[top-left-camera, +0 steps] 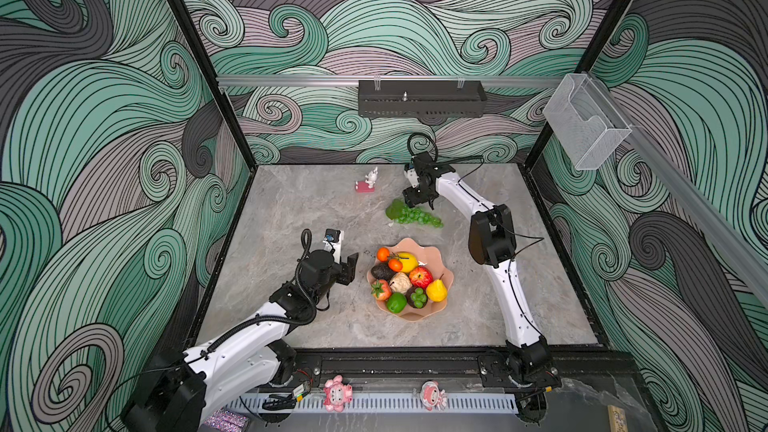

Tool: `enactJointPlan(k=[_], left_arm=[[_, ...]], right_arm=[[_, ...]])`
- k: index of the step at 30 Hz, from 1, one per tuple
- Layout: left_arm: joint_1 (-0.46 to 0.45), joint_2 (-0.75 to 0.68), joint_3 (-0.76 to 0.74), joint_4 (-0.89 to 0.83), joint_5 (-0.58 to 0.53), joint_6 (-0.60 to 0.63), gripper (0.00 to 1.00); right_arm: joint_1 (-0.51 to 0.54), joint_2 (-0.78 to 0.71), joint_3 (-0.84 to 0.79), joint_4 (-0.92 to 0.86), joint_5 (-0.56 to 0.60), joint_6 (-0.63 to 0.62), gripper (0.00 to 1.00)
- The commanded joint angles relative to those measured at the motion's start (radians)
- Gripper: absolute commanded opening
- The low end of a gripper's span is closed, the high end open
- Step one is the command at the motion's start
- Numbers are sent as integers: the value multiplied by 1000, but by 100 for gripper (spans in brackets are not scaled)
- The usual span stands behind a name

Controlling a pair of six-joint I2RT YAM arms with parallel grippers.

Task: Place and organize the fake fruits in the fruit bowl
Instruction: 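Lower the right gripper onto the green grape bunch by its leaf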

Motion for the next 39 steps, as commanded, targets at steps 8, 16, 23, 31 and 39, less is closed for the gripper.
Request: enactJointPlan(k=[8, 16, 23, 31, 39], left_arm=[[11, 11, 2, 27, -3, 12, 66], [11, 11, 2, 22, -4, 12, 66], [10, 6, 2, 19, -12, 14, 66], [11, 6, 1, 22, -11, 14, 66], [11, 17, 4, 25, -4, 12, 66]], right_arm=[[45, -158, -81, -12, 24, -2, 72], [61, -258, -145, 19, -7, 45, 73], [101, -219, -129, 20, -75, 68, 78], [114, -122, -25, -17, -21, 83, 85], [77, -38, 61, -52, -130, 97, 97]])
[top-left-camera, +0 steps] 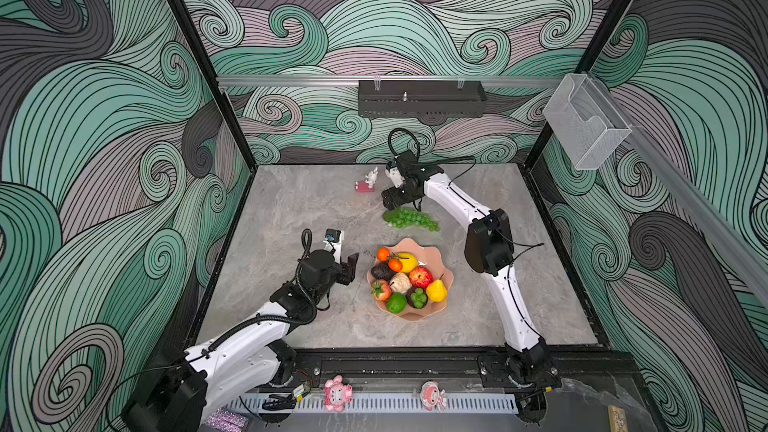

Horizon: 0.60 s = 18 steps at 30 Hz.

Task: Place and organize the fake fruits in the fruit bowl
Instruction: 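Lower the right gripper onto the green grape bunch by its leaf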

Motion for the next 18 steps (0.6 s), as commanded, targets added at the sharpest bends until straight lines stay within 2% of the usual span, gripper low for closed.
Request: enactJointPlan(k=[1, 3, 12, 18], left_arm=[[10, 11, 4, 17, -2, 6, 66], [10, 12, 5, 20, 0, 6, 66], [10, 16, 5, 20, 0, 7, 66], [10, 14, 7, 18, -1, 7, 67]], right_arm=[[-22, 38, 52, -41, -84, 18, 97], [-29, 57, 67, -48, -121, 28, 97], [-30, 108, 93, -69, -156, 40, 91], [-25, 109, 94, -69, -180, 41, 79]])
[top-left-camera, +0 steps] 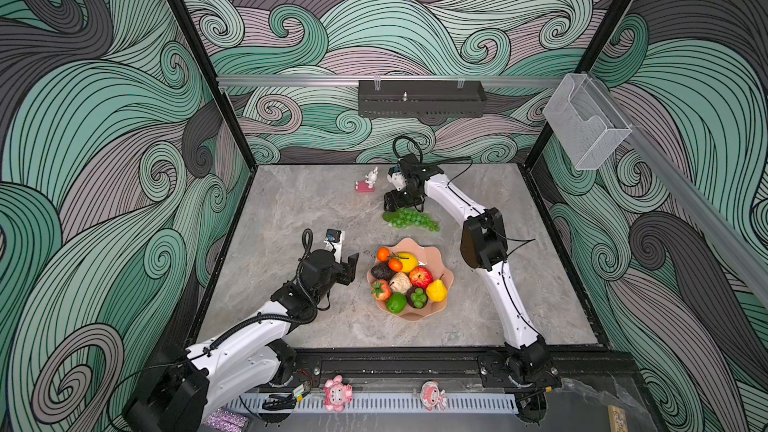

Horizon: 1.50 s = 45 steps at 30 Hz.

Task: Place and organize the fake fruits in the fruit bowl
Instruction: 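Lower the right gripper onto the green grape bunch by its leaf, then close the right gripper on the grape stem and lift the bunch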

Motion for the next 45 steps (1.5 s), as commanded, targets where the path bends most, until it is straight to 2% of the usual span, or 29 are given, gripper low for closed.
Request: enactJointPlan(k=[1, 26, 38, 42, 44, 45], left_arm=[[9, 2, 7, 15, -1, 8, 67], [10, 28, 17, 11, 13, 13, 67], [10, 34, 22, 7, 19, 17, 68], [10, 22, 24, -5, 17, 18, 68], [10, -5, 17, -9, 17, 18, 83], [10, -21, 8, -4, 12, 18, 98]], right_arm=[[7, 8, 16, -18, -16, -2, 77], [30, -55, -10, -19, 30, -30, 24], [45, -131, -26, -18, 57, -41, 6], [50, -185, -54, -18, 68, -41, 4], [53, -219, -78, -18, 72, -43, 3], [57, -240, -94, -18, 80, -44, 3]])
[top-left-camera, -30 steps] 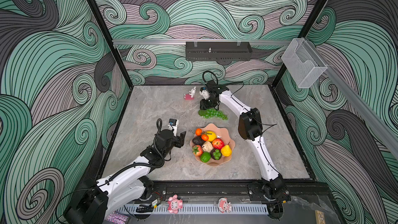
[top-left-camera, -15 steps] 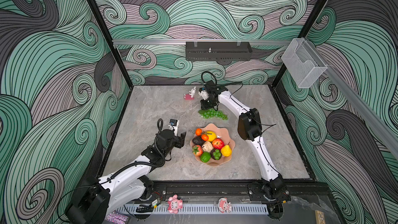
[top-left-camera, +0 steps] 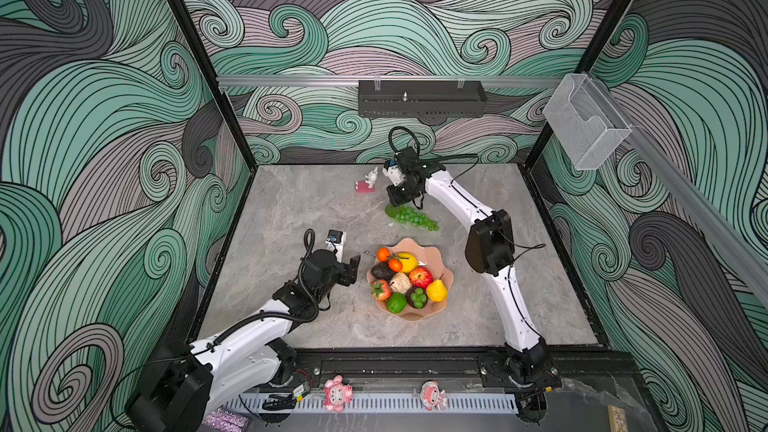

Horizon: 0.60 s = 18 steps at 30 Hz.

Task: Place and organize the fake fruits in the fruit bowl
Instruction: 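Close the right gripper on the grape stem and lift the bunch, then carry the green grapes over the bowl with the right gripper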

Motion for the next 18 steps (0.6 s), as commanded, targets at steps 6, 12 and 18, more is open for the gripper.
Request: enactJointPlan(k=[6, 12, 18], left_arm=[[9, -90, -10, -9, -21, 2, 99], [10, -111, -7, -25, -19, 1, 99], [10, -129, -7, -36, -18, -5, 99]], right_arm=[[35, -224, -140, 7, 82, -25, 1], [53, -402, -278, 48, 113, -11, 1], [76, -545, -376, 59, 127, 1, 1]])
